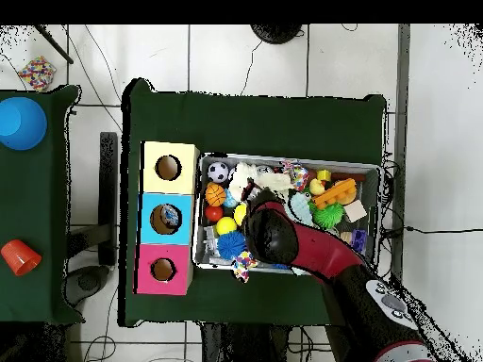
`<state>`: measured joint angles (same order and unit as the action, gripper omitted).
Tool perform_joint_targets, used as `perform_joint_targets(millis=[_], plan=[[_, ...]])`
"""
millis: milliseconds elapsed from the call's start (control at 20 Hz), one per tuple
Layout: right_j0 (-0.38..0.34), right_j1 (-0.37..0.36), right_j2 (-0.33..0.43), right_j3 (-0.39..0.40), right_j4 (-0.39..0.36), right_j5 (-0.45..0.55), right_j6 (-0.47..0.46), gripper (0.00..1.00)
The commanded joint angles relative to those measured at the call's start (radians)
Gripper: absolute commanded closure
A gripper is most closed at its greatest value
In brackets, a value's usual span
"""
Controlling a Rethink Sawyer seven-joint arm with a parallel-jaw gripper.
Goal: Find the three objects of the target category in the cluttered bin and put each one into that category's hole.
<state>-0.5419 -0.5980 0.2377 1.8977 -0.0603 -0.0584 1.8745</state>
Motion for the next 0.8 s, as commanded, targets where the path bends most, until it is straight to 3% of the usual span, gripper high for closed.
perform_joint_targets(millis=[50,400,800], plan=[[-0.059,0.096,0.11,-0.06,-0.098,0.017,0.04,0.0],[-0.114,0.164,0.165,-0.127,-0.157,0.071,-0.007,0.0],[-0.133,0.154,0.175,-0.116,-0.18,0.079,0.022,0.0]])
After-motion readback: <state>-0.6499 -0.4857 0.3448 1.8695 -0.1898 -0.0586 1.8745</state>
